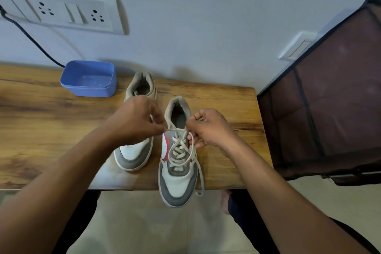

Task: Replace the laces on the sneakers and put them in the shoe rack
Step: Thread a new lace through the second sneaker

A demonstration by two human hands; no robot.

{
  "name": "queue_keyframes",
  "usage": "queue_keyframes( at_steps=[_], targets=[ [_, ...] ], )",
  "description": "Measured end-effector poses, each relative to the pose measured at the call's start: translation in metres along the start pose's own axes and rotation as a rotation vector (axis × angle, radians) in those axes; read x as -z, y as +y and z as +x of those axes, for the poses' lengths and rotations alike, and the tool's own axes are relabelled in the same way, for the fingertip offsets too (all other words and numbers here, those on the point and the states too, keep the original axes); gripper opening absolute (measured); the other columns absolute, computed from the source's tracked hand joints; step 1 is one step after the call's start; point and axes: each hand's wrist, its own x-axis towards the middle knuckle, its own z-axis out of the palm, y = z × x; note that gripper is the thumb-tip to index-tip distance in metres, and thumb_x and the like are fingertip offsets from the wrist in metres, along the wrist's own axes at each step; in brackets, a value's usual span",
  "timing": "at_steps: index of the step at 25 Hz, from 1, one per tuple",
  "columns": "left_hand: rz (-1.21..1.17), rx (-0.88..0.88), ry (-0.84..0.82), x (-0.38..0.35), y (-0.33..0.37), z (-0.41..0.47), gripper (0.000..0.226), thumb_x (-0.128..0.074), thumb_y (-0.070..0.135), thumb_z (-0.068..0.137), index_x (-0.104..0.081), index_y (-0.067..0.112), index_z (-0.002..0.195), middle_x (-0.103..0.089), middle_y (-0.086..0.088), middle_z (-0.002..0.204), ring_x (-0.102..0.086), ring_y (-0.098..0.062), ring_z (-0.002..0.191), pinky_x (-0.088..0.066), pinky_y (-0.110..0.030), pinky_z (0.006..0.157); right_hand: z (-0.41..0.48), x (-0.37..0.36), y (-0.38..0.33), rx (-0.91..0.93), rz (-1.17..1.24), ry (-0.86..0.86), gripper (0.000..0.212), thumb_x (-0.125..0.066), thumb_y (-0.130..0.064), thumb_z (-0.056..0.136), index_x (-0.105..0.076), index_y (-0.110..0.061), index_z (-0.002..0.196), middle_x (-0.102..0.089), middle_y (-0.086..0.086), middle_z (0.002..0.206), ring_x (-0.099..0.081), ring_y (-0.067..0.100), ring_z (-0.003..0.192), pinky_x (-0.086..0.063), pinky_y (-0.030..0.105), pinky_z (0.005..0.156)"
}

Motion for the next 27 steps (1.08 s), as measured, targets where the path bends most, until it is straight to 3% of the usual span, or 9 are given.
queue_keyframes(
  at_steps=[2, 4, 8, 10, 14, 19, 24, 27],
  targets=[
    [-0.081, 0.08, -0.06, 0.001, 0.0, -0.003, 0.012, -0.081, 0.012, 0.081, -0.076, 0.019, 0.073, -0.073, 0.005, 0.069, -0.071, -0.008, 0.066, -0.058, -0.019, 0.061, 0.001, 0.0, 0.0, -0.025, 0.035, -0.007, 0.01, -0.068, -0.016, 0.092, -0.068, -0.011, 0.101, -0.077, 0.007, 0.071, -0.072, 0.018, 0.062, -0.06, 0.032, 0.06],
    [-0.261, 0.165, -0.124, -0.006, 0.003, -0.001, 0.002, -0.073, 0.004, 0.087, -0.073, 0.007, 0.087, -0.076, -0.006, 0.073, -0.076, -0.021, 0.07, -0.064, -0.031, 0.066, 0.0, 0.001, 0.0, -0.024, 0.028, 0.001, 0.009, -0.069, -0.016, 0.091, -0.069, -0.011, 0.099, -0.078, 0.008, 0.073, -0.072, 0.018, 0.063, -0.061, 0.032, 0.061],
    [-0.47, 0.235, -0.127, -0.017, 0.008, 0.005, 0.014, -0.068, 0.016, 0.094, -0.067, 0.002, 0.098, -0.076, -0.015, 0.081, -0.077, -0.027, 0.075, -0.065, -0.044, 0.071, -0.003, -0.002, -0.003, 0.013, -0.029, 0.035, 0.008, -0.074, -0.02, 0.091, -0.068, -0.016, 0.093, -0.078, 0.008, 0.073, -0.074, 0.017, 0.064, -0.06, 0.031, 0.058],
    [-0.469, 0.197, -0.093, -0.022, 0.011, 0.003, 0.023, -0.078, 0.025, 0.09, -0.069, 0.004, 0.094, -0.076, -0.014, 0.075, -0.077, -0.026, 0.071, -0.065, -0.041, 0.067, -0.002, -0.002, -0.004, 0.013, -0.037, 0.05, 0.014, -0.078, -0.024, 0.091, -0.067, -0.016, 0.095, -0.078, 0.008, 0.073, -0.074, 0.016, 0.062, -0.057, 0.028, 0.054],
    [-0.495, 0.194, -0.07, -0.032, 0.008, 0.003, 0.011, -0.079, 0.002, 0.085, -0.071, 0.0, 0.093, -0.075, -0.015, 0.07, -0.076, -0.026, 0.068, -0.065, -0.046, 0.069, -0.001, -0.003, -0.004, 0.029, -0.071, 0.042, 0.01, -0.071, -0.015, 0.088, -0.068, -0.015, 0.097, -0.078, 0.007, 0.071, -0.074, 0.016, 0.063, -0.057, 0.03, 0.057],
    [-0.481, 0.238, 0.021, -0.035, 0.012, 0.002, 0.013, -0.071, 0.016, 0.095, -0.07, 0.003, 0.092, -0.075, -0.012, 0.07, -0.076, -0.024, 0.065, -0.065, -0.041, 0.066, 0.001, -0.003, -0.001, 0.041, -0.078, 0.049, 0.01, -0.073, -0.019, 0.088, -0.068, -0.016, 0.097, -0.078, 0.006, 0.072, -0.074, 0.015, 0.063, -0.056, 0.028, 0.057],
    [-0.22, 0.129, 0.08, -0.041, 0.017, -0.004, 0.015, -0.085, 0.015, 0.078, -0.072, 0.018, 0.084, -0.074, 0.002, 0.064, -0.072, -0.006, 0.059, -0.064, -0.034, 0.068, 0.003, -0.003, 0.0, 0.045, -0.081, 0.053, 0.011, -0.071, -0.016, 0.087, -0.068, -0.015, 0.098, -0.077, 0.007, 0.073, -0.075, 0.017, 0.065, -0.056, 0.028, 0.057],
    [-0.228, 0.166, 0.0, -0.028, 0.015, 0.0, 0.014, -0.079, 0.001, 0.081, -0.073, 0.012, 0.087, -0.076, -0.004, 0.069, -0.074, -0.013, 0.064, -0.064, -0.034, 0.069, 0.003, -0.003, 0.0, 0.042, -0.072, 0.036, 0.011, -0.071, -0.017, 0.089, -0.068, -0.015, 0.099, -0.078, 0.006, 0.072, -0.074, 0.014, 0.064, -0.056, 0.028, 0.057]
  ],
)
